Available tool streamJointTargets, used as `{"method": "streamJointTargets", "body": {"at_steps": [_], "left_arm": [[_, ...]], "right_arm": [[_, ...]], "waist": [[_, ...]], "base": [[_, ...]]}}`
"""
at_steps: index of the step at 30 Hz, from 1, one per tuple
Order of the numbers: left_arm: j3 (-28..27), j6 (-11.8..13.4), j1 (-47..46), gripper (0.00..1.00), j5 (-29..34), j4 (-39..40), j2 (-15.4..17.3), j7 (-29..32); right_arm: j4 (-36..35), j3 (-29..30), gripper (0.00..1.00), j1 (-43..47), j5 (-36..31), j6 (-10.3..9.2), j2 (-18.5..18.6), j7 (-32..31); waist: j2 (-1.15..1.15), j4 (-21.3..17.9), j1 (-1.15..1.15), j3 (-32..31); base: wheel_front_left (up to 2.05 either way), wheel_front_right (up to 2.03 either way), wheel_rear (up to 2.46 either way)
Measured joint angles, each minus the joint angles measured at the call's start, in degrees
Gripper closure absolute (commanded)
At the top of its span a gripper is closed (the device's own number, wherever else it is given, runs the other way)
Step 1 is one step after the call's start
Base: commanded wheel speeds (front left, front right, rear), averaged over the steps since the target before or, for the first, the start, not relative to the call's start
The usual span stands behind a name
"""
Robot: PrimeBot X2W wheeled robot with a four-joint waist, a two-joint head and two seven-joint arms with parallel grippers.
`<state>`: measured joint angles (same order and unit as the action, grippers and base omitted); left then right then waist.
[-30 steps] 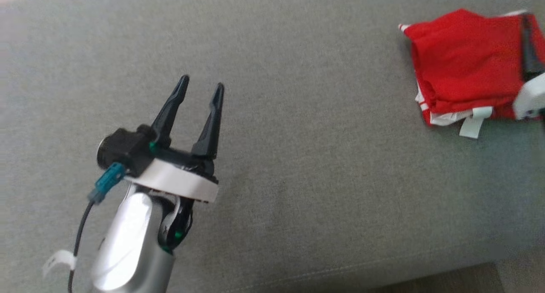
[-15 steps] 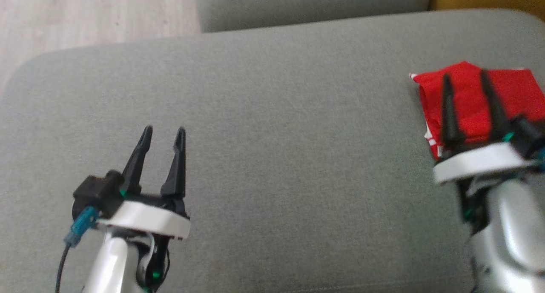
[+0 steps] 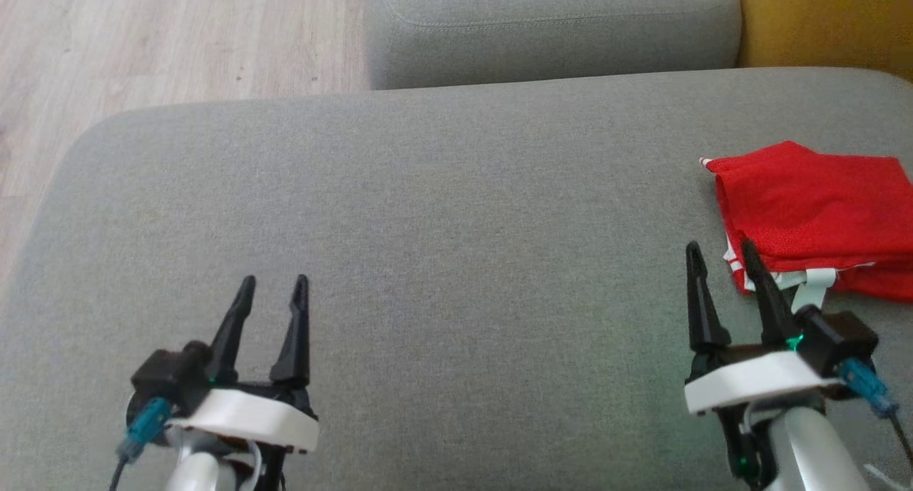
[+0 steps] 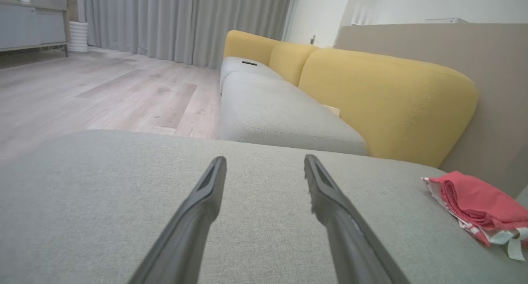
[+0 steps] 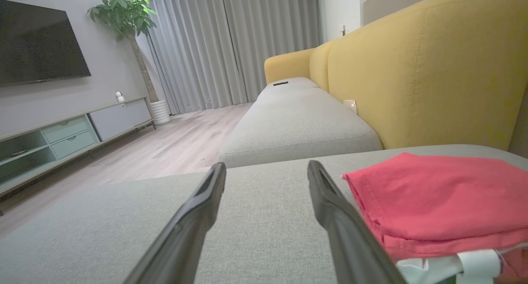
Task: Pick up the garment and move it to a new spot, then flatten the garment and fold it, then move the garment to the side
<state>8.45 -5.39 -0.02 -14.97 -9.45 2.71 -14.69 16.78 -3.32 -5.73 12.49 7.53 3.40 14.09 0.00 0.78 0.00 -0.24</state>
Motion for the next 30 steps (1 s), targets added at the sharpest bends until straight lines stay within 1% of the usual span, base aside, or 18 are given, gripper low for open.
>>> {"method": "streamJointTargets", "body": {"at_steps": [3,6,10,25,30], "left_arm": [[-0.5,2.1,0.0,0.0,-1.8,-0.1,0.0,0.0],[-0.5,3.9,0.1,0.0,-1.8,-0.2,0.0,0.0],[-0.5,4.4,0.1,0.0,-1.8,-0.9,0.0,0.0],[-0.8,4.5,0.4,0.0,-1.7,-1.7,0.0,0.0],[-1.2,5.4,0.5,0.0,-2.3,-1.3,0.0,0.0]], "right_arm": [[-0.2,0.0,0.0,1.3,-0.1,0.0,-0.3,0.1],[-0.4,-0.3,0.0,1.9,0.1,0.0,-0.5,0.1],[-0.7,-1.1,0.0,1.9,0.1,0.0,-0.5,0.1],[-1.5,-0.9,0.0,1.9,0.4,0.0,-0.5,0.1],[-1.7,-0.8,0.0,1.9,1.5,0.0,-0.5,0.1]], "waist": [[0.0,-0.1,0.0,-0.1],[0.0,-0.2,0.0,-0.2],[0.0,-0.6,0.0,-0.2],[0.0,-1.5,0.0,-0.2],[0.0,-1.6,0.0,-0.4]], "base": [[0.0,0.0,0.0],[0.0,0.0,0.0],[0.0,0.0,0.0],[0.0,0.0,0.0],[0.0,0.0,0.0]]}}
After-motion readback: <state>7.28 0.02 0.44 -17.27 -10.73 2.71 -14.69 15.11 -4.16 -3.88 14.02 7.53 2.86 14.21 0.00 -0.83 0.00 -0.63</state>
